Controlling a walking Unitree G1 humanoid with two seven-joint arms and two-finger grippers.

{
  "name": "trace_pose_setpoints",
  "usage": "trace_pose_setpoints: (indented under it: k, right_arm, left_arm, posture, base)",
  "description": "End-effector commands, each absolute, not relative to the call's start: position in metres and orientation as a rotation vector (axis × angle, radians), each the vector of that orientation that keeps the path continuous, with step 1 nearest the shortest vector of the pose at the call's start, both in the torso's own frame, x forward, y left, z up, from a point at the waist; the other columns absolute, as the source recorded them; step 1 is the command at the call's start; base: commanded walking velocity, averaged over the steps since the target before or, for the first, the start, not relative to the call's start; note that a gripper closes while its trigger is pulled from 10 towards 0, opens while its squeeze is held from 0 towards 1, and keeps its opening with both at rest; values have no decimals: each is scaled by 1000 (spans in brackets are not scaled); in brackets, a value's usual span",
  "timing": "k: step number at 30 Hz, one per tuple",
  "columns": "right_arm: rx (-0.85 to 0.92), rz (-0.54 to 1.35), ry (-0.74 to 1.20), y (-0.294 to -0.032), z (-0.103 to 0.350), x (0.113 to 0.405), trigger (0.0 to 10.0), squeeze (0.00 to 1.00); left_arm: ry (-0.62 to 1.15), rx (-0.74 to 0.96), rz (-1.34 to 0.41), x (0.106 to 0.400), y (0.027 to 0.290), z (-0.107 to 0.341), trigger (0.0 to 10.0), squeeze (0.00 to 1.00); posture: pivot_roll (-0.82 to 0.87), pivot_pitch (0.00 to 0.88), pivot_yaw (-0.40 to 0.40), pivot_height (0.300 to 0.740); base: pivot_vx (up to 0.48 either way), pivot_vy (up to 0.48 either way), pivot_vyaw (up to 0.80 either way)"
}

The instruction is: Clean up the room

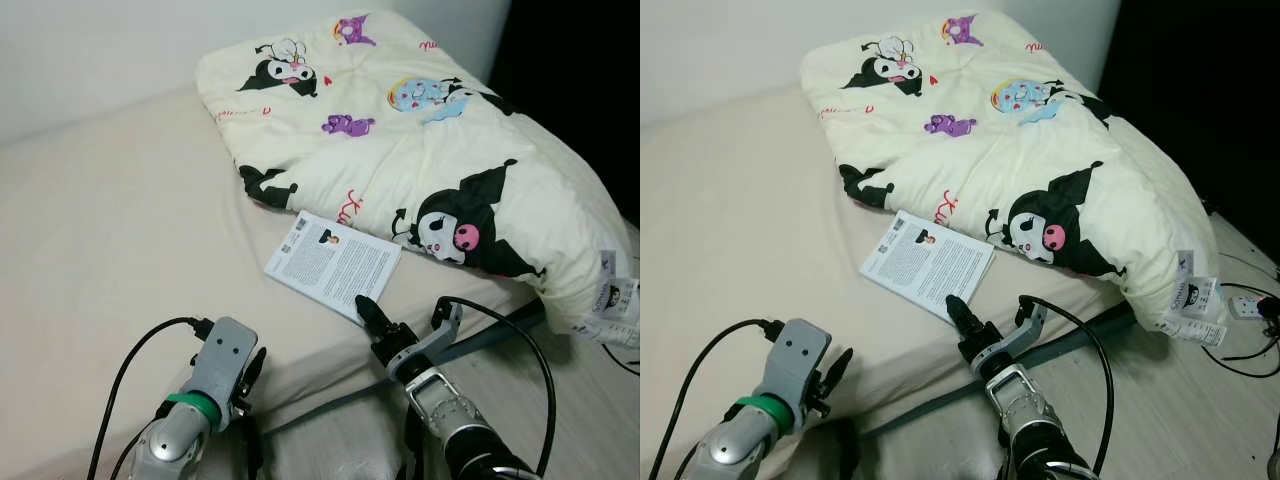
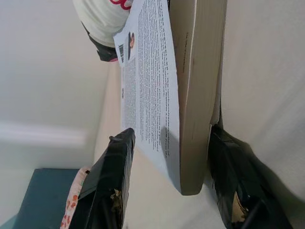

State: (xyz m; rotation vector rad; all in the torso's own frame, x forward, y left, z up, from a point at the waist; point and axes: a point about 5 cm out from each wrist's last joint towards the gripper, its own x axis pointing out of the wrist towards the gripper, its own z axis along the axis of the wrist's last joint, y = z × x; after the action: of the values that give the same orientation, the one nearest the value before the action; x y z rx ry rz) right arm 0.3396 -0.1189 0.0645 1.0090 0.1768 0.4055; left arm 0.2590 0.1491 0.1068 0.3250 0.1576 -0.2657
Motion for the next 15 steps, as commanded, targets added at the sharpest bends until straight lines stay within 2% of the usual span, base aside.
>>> trace_pose_setpoints:
  k: [1, 8, 15]
  right_arm:
    - [1029, 341, 317, -111, 32, 318, 10000, 0]
    - [1067, 224, 273, -132, 13, 300, 10000, 0]
    - [1072, 182, 263, -145, 12, 299, 10000, 0]
  left_arm:
    - [205, 343, -256, 253, 155, 99, 10000, 0]
    - [225, 336, -260, 249, 153, 97, 10000, 0]
    - [228, 334, -257, 250, 153, 99, 10000, 0]
  posture:
    - [104, 343, 211, 575]
    - [88, 356, 215, 575]
    - [87, 359, 213, 575]
  base:
    - [0, 0, 0]
    - [0, 0, 0]
    - [0, 0, 0]
